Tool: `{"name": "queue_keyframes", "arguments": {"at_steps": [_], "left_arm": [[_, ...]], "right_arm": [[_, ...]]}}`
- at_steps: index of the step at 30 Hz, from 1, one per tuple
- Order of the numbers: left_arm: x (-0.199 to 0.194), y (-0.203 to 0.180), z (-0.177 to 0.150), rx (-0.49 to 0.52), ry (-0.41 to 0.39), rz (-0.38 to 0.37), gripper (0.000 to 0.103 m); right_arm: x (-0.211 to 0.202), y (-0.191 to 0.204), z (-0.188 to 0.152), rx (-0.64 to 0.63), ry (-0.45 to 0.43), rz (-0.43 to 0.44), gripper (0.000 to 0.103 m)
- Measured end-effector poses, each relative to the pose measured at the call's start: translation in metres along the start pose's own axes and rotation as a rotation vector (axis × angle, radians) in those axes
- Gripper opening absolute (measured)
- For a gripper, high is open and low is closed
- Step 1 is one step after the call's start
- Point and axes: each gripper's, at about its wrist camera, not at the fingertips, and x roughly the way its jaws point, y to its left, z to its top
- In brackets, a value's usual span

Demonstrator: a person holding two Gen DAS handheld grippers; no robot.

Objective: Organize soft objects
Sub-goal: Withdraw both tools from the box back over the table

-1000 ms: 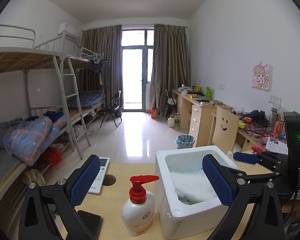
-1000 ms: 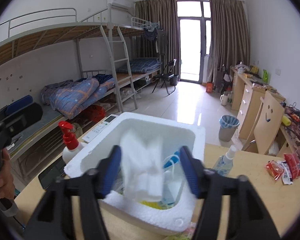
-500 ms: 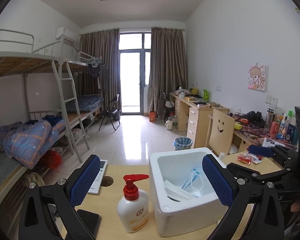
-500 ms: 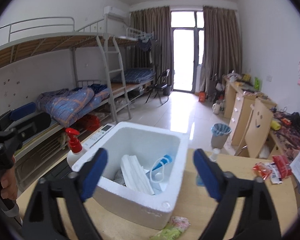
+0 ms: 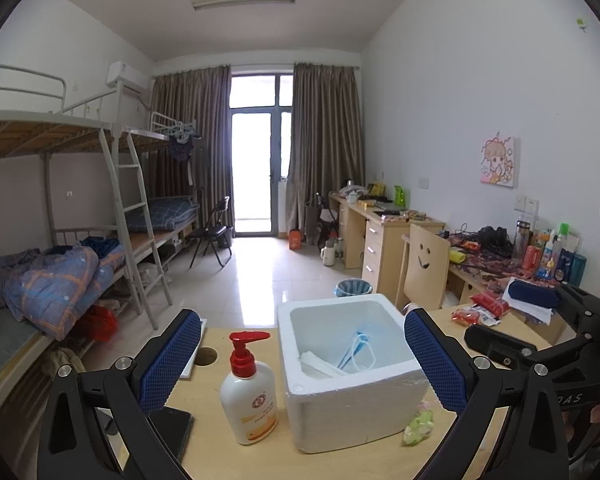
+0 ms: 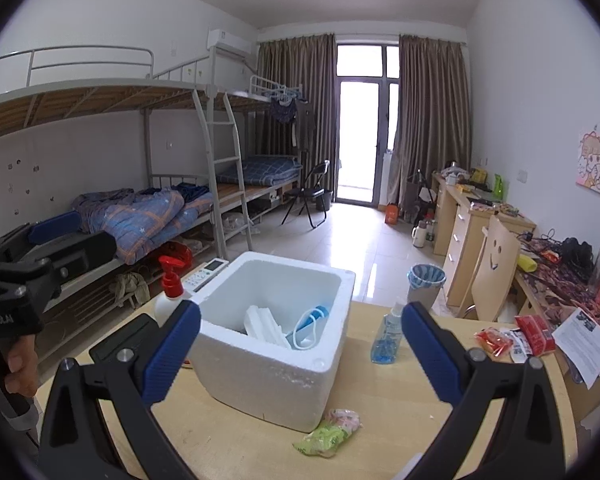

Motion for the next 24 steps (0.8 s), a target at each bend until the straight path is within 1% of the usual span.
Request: {"name": "queue_keyframes", "arguments": {"at_steps": [13,16,20,24], "left_arm": [[-0.044,-0.025,0.000,0.030,-0.046,-0.059,0.102],[-0.054,-0.028,-0.003,0.030,-0.054,-0.070,0.102],[-0.062,-0.031,-0.011,0.034,-0.058,-0.085,0.102],[-0.071,-0.036,-0.017,0.038,-0.071,-0.089,0.102]], "right_arm": [[-0.060,0.001,-0.010,0.009,-0.081,-0.031,0.102],[-0.075,-0.001,-0.016,0.026,-0.099,-0.023,0.102],[-0.089,-0.001,-0.026,0.024,-0.115,-0.052,0.102],[-0.099,-0.001,-0.036,0.033,-0.123,-0.061,0.102]]}}
